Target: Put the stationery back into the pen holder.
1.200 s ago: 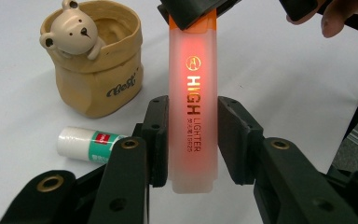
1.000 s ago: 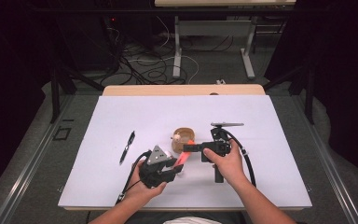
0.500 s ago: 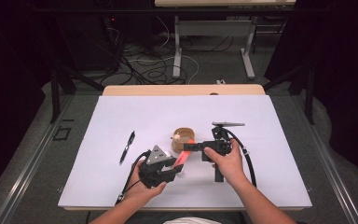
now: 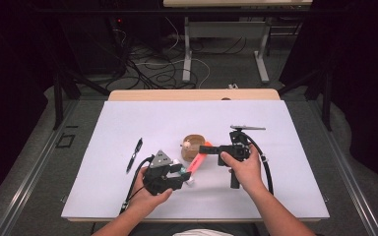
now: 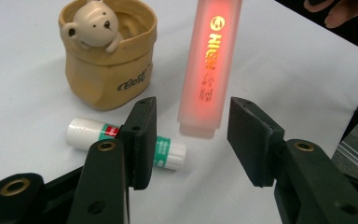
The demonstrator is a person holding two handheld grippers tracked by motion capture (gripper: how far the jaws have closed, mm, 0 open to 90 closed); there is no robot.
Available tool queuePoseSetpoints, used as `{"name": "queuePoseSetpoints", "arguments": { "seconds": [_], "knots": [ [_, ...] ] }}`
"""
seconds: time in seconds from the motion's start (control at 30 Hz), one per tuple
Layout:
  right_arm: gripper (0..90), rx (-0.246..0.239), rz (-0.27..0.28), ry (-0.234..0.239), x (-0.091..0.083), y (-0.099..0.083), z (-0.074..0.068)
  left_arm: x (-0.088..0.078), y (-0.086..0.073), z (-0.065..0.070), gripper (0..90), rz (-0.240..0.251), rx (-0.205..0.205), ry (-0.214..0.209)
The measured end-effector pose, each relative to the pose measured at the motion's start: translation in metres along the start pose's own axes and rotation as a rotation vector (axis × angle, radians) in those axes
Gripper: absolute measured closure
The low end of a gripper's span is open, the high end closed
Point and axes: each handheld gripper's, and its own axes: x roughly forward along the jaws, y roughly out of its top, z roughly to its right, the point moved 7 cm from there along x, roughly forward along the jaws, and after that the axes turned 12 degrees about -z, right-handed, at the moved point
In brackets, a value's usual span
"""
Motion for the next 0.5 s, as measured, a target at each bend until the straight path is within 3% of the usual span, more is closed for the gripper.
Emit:
{"name": "queuePoseSetpoints", "arguments": {
  "seconds": [0.17, 0.5],
  "knots": [
    [74.9, -0.004, 0.034, -0.02, -0.007, 0.005, 0.001, -0.002, 0.0, -0.008, 49.0, 0.005, -0.023, 0.009],
    [74.9, -0.034, 0.096, -0.057, -0.019, 0.013, 0.007, -0.003, 0.002, -0.033, 42.6, 0.027, -0.06, 0.069]
  ]
}}
